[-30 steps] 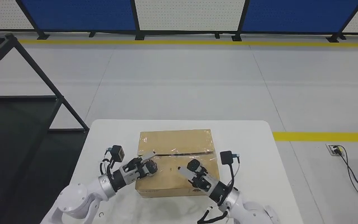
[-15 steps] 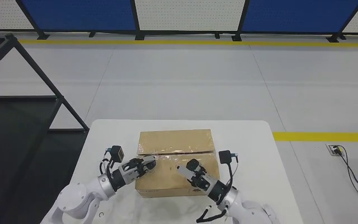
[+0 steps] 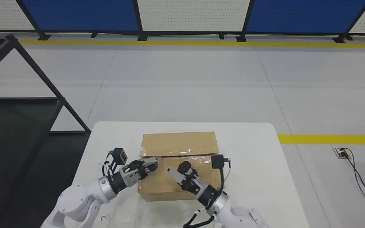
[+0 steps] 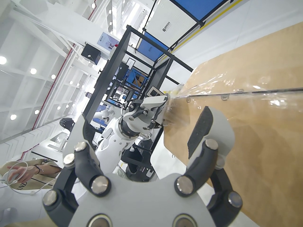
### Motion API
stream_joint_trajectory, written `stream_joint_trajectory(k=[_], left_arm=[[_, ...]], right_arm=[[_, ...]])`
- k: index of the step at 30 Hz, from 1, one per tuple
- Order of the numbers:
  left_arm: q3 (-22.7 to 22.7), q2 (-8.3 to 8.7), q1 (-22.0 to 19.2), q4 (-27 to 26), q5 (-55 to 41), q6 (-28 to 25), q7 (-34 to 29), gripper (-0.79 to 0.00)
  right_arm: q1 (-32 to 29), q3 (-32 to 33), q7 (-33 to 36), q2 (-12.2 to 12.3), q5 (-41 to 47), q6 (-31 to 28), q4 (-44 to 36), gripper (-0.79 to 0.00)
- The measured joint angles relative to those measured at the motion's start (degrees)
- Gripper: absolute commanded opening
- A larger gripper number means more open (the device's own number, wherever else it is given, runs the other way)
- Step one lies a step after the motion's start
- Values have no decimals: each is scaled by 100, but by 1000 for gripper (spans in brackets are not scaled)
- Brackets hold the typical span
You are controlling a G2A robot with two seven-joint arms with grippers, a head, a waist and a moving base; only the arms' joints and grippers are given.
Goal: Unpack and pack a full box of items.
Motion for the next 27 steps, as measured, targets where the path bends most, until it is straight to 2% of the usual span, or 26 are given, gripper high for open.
stream_joint_trajectory(k=[12,27], left_arm=[[18,-14,-79,164,-31,-28,-124,-785],[33,-21,-218,365,-5,-11,-296,-785]], right_arm=[[654,-333,-1046,-189,404,492,703,0],[981,-373,-1270,-289,562,942,1251,0]])
